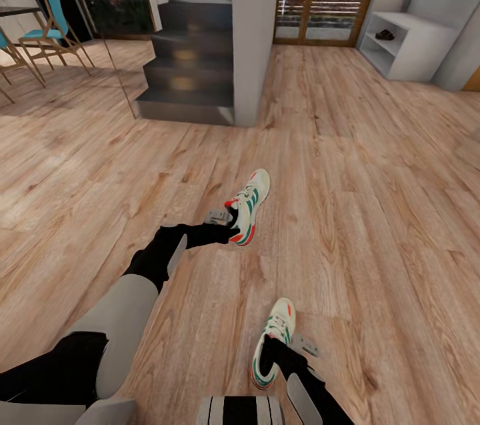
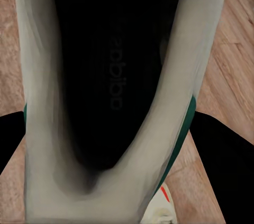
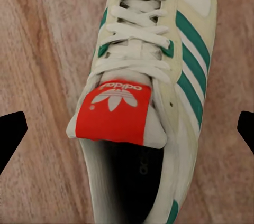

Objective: Pick up the two gym shoes and the two sandals from the corridor floor and place them onto the hallstand (shoe rack) in the corridor, making sure they are on the rack and not on the floor. Arrange them so the two gym shoes are next to each other and the two sandals are next to each other.

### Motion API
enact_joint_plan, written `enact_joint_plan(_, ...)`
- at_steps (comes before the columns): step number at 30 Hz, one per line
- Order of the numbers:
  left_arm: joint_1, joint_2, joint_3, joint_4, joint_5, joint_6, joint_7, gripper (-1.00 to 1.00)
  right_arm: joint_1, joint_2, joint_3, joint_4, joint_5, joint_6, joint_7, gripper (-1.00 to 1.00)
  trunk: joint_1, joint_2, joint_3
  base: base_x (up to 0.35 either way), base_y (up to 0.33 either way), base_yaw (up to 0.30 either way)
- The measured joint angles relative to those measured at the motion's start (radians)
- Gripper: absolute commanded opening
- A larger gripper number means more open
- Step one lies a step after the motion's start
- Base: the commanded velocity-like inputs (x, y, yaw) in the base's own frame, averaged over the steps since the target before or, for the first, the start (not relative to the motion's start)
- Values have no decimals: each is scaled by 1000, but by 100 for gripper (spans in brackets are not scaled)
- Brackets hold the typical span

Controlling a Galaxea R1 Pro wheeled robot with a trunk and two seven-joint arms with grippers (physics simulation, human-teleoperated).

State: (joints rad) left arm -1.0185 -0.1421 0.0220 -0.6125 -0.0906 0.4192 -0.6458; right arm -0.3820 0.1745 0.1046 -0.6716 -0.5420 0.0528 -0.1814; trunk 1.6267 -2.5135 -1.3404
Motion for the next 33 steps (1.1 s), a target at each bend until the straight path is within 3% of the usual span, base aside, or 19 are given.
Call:
enact_joint_plan(12, 0, 1, 0, 1, 0, -2, 0, -100, 0, 0, -1, -3, 0, 1, 1, 100, 0, 0, -5, 0, 0, 7)
enact_joint_plan(23, 0, 1, 0, 1, -1, -2, -2, -100, -1, 0, 2, -4, 0, 0, 4, 100, 5, -3, -60, 0, 0, 0)
enact_joint_plan(33, 0, 2, 0, 1, 0, -2, -2, -100, 0, 0, 0, -3, 0, 1, 1, 100, 5, -3, -66, 0, 0, 71)
